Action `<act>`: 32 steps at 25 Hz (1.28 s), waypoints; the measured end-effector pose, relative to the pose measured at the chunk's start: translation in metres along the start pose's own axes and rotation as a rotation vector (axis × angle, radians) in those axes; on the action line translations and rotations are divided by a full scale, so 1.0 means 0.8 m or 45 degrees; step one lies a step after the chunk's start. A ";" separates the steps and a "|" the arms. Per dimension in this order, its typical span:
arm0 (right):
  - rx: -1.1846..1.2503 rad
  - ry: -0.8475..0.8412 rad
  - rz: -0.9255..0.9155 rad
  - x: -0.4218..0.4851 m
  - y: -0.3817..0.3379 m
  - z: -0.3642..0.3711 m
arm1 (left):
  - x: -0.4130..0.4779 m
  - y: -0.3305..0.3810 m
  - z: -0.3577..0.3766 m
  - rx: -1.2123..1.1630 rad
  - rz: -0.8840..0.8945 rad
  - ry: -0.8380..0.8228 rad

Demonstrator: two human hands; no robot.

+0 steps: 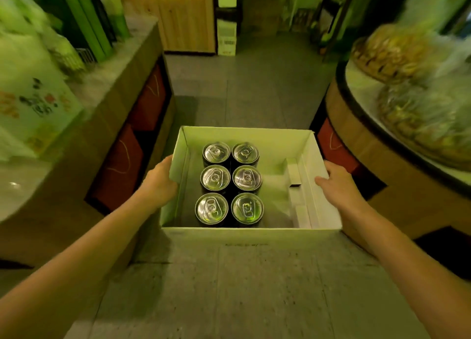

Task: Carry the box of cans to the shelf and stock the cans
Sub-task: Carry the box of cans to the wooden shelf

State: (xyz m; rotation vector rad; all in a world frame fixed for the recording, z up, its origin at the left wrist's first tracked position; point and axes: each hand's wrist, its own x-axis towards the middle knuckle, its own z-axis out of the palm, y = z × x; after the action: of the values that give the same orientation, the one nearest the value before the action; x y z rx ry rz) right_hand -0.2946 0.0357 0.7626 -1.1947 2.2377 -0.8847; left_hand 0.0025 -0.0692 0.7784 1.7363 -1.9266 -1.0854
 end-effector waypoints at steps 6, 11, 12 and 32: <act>-0.062 0.045 -0.048 0.008 -0.107 -0.069 | 0.002 0.076 -0.089 -0.068 0.092 -0.004; -0.038 0.081 -0.020 0.035 -0.157 -0.089 | 0.032 0.115 -0.143 0.025 0.154 -0.046; -0.037 0.095 -0.016 0.044 -0.165 -0.091 | 0.042 0.121 -0.150 0.041 0.160 -0.044; -0.105 -0.059 -0.150 0.543 -0.253 -0.114 | 0.491 0.276 -0.149 0.023 0.009 0.120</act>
State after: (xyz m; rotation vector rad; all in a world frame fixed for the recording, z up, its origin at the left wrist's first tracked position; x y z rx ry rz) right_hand -0.4673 -0.3879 0.9324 -1.3827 2.2048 -0.8069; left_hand -0.1501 -0.4866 0.9190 1.7563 -1.8893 -0.9689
